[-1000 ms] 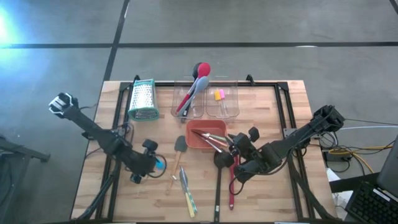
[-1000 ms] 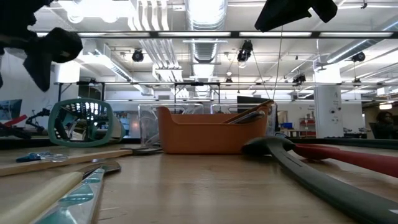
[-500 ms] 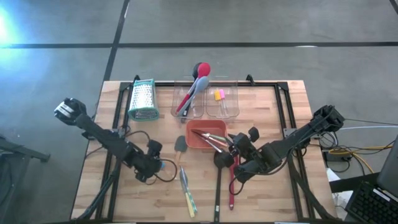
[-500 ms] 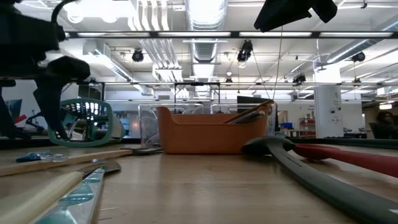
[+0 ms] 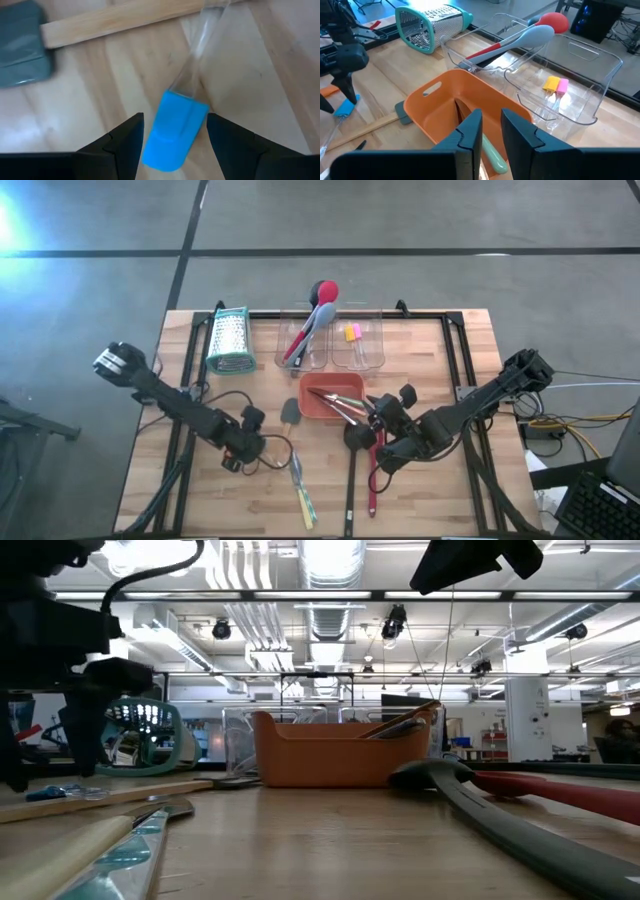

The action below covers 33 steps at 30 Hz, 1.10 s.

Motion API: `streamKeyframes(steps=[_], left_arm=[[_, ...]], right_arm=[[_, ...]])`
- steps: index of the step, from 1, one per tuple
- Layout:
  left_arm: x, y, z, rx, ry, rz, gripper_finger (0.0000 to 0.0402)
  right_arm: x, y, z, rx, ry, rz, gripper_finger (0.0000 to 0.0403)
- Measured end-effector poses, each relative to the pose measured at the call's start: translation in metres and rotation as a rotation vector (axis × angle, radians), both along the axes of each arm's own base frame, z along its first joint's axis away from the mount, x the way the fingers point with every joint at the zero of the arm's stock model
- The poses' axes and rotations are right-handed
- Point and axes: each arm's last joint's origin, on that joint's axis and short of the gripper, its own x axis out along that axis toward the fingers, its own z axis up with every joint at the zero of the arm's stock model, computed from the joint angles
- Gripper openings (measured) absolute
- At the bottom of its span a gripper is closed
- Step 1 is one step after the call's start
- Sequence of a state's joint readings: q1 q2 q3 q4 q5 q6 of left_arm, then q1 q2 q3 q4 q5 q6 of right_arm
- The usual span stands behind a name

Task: Pick & Place Kitchen Items
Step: Put the blue spatula into the right transparent bin

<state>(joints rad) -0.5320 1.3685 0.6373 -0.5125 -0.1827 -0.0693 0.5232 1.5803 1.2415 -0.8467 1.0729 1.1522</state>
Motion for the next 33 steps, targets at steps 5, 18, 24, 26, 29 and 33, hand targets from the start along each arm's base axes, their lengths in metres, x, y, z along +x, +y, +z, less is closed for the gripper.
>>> streamKeyframes(steps=[5,18,24,26,29,33], left_arm=[[0.005,-0.002,-0.009,0.016,0.020,-0.039,0.0222],[0.014,0.008,-0.028,-0.054,0.154,-0.017,0.0152],[0.015,0.012,-0.025,-0.083,0.155,-0.003,0.0060],[0.014,0.013,-0.020,-0.088,0.139,-0.002,0.0028],[0.013,0.013,-0.008,-0.100,0.109,0.008,0.0029],[0.011,0.015,0.008,-0.088,0.091,-0.006,0.0029]], right_arm=[[0.000,0.000,0.000,0.000,0.000,0.000,0.0073],[0.000,0.000,0.000,0.001,-0.002,-0.001,0.0075],[0.000,0.000,0.000,0.000,-0.003,0.001,0.0064],[0.000,0.000,0.000,0.001,-0.003,0.001,0.0063],[0.000,0.000,0.000,0.001,-0.003,0.001,0.0066],[0.001,0.000,0.000,0.002,-0.005,0.001,0.0072]])
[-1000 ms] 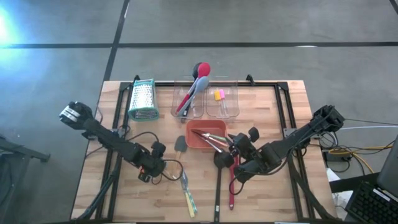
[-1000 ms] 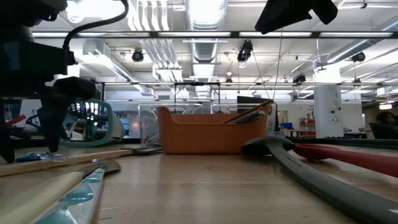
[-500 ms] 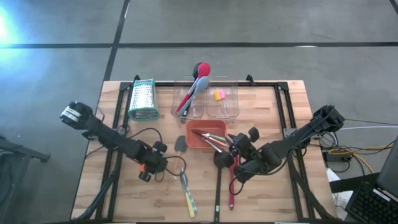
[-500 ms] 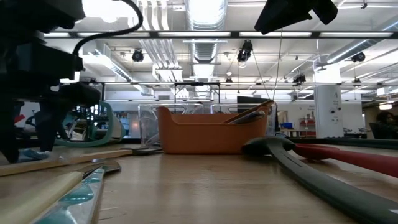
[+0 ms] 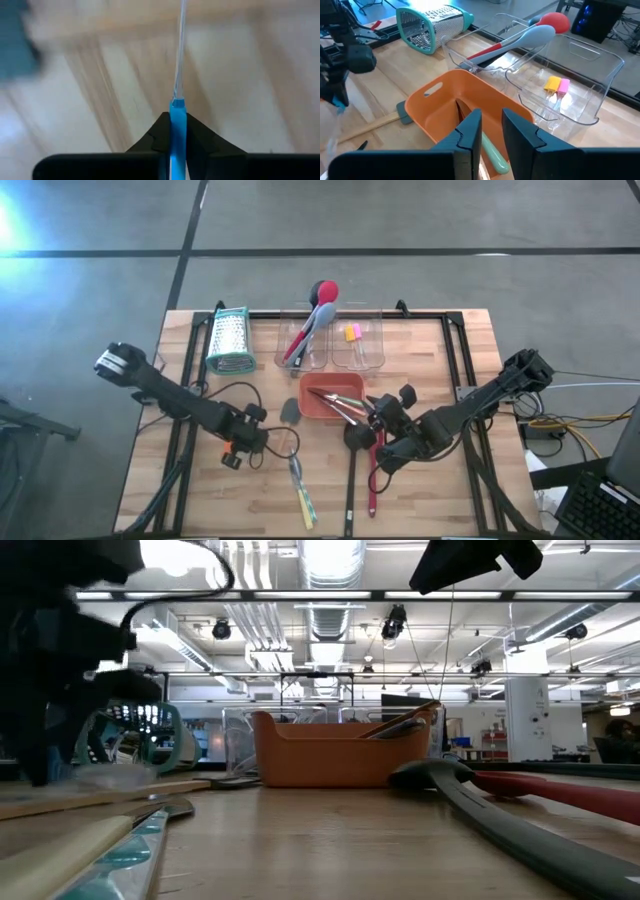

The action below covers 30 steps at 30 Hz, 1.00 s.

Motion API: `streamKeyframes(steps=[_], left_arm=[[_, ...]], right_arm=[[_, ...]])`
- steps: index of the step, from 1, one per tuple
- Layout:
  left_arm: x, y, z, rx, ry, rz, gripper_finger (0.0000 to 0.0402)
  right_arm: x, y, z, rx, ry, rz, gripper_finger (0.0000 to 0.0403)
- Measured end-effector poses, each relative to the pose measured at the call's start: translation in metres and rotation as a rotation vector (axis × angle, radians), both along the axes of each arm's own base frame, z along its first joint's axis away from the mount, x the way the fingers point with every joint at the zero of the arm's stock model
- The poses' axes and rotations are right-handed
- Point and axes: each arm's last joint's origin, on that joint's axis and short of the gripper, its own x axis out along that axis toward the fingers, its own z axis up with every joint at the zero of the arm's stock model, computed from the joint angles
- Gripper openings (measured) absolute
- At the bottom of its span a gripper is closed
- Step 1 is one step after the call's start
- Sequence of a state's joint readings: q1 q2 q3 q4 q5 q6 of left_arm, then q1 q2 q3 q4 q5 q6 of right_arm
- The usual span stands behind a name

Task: Pick & Place Kitchen Items
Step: Put the blue spatula into the right transparent bin

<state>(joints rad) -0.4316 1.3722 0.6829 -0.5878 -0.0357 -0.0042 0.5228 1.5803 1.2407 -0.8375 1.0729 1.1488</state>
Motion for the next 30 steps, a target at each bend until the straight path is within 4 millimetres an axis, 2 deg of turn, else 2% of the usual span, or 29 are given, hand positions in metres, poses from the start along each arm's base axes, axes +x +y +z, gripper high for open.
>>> streamKeyframes(steps=[5,9,17,20,25,30], left_arm=[[0.003,0.003,0.028,0.051,-0.067,-0.020,0.0029],[0.014,0.010,0.052,0.067,-0.159,0.003,0.0029],[0.039,0.037,0.089,0.081,-0.269,0.060,0.0029],[0.046,0.048,0.103,0.085,-0.312,0.093,0.0029],[0.054,0.059,0.118,0.103,-0.357,0.099,0.0029],[0.068,0.060,0.124,0.120,-0.367,0.077,0.0029]], right_arm=[[0.004,0.002,0.002,-0.002,-0.012,0.025,0.0080],[0.013,0.009,0.007,-0.009,-0.001,0.142,0.0082],[0.034,0.024,0.020,-0.028,-0.026,0.445,0.0068],[0.036,0.023,0.021,0.004,-0.029,0.490,0.0066],[0.038,0.020,0.021,0.000,-0.015,0.507,0.0074],[0.042,0.016,0.021,-0.011,0.002,0.549,0.0091]])
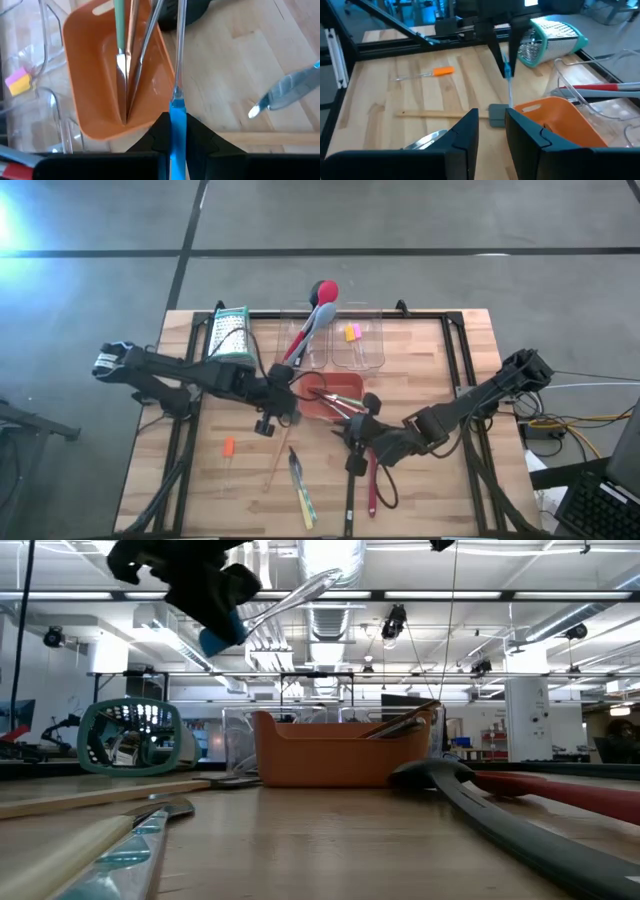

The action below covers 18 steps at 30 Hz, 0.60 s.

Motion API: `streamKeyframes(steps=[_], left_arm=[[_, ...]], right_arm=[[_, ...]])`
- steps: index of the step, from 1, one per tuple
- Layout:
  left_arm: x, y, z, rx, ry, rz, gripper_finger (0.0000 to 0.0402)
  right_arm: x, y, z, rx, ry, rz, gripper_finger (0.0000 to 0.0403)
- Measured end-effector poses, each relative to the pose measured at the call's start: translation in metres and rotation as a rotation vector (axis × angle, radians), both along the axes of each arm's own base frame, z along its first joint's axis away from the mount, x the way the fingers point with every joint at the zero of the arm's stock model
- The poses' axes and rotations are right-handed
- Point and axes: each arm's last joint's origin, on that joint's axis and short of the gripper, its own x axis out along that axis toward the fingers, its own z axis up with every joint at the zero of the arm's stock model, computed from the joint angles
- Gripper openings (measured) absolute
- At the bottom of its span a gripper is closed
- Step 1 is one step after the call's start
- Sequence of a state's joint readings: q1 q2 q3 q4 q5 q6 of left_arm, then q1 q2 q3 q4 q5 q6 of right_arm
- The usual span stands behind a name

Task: Pick & Place Kitchen Items
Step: Put the blue spatula into the right transparent bin

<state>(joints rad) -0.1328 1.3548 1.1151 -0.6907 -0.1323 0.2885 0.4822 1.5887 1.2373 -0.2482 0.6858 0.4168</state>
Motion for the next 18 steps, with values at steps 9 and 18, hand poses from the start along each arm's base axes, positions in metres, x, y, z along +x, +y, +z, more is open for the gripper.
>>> streamKeyframes(steps=[9,18], left_arm=[[0.034,-0.002,0.006,0.086,0.068,0.028,0.0029],[0.051,-0.005,0.024,0.095,0.081,0.035,0.0029]], right_arm=[[0.001,-0.005,-0.002,-0.057,0.053,0.053,0.0125],[-0.001,-0.013,-0.009,-0.082,0.129,0.015,0.0154]])
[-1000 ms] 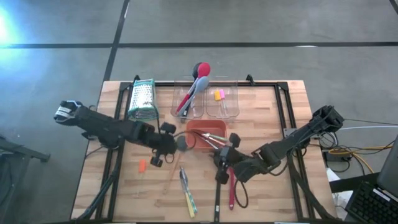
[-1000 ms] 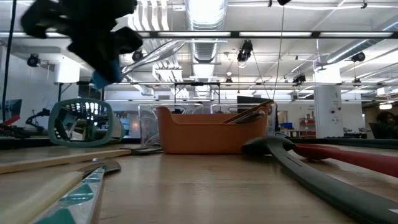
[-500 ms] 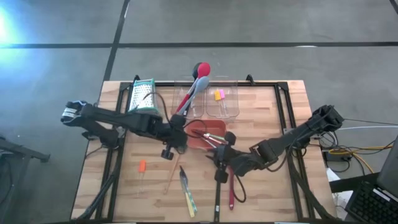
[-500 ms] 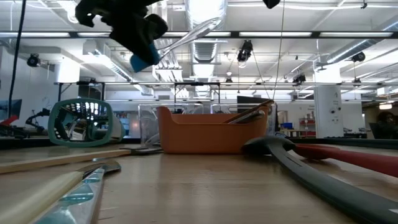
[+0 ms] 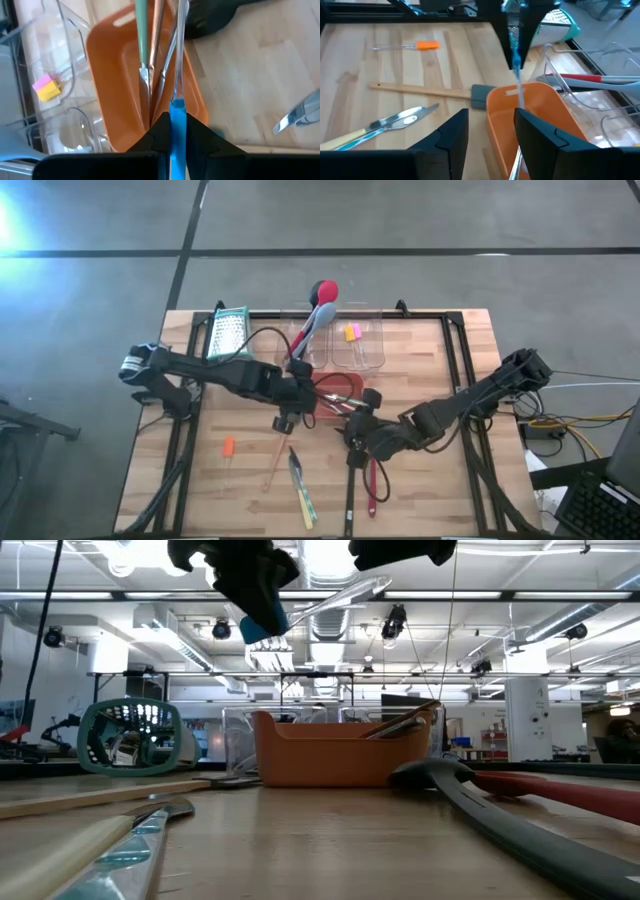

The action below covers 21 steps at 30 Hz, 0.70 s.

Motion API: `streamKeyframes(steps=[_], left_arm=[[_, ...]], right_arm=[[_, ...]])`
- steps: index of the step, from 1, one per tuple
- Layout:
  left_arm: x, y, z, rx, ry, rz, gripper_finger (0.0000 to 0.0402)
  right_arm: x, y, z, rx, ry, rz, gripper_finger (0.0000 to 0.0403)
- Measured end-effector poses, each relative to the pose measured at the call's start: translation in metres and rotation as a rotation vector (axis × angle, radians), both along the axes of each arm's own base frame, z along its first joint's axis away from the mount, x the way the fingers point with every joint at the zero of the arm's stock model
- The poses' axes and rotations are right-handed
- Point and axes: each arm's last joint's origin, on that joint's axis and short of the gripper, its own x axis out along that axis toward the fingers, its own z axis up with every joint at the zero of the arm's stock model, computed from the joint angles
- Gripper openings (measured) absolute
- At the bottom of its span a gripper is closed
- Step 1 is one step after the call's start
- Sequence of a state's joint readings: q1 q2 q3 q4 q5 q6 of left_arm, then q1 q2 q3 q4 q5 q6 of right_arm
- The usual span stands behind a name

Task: Pick & Place Kitchen Items
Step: Put the blue spatula into the right transparent bin

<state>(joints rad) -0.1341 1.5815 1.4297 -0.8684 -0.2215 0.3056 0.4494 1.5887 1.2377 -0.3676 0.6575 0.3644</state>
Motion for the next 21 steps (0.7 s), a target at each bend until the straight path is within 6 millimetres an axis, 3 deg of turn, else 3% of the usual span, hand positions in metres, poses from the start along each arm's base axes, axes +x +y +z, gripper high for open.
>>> streamKeyframes(steps=[13,17,21], left_arm=[[0.001,-0.004,0.013,-0.020,0.002,-0.033,0.0029],[0.001,-0.005,0.013,-0.019,0.001,-0.034,0.0029],[0.001,-0.005,0.012,-0.018,0.003,-0.040,0.0029]], right_arm=[[0.005,-0.020,-0.003,-0.010,0.039,-0.054,0.0132],[0.005,-0.020,-0.003,0.000,0.042,-0.044,0.0101],[0.006,-0.021,-0.004,0.042,0.058,-0.009,0.0045]])
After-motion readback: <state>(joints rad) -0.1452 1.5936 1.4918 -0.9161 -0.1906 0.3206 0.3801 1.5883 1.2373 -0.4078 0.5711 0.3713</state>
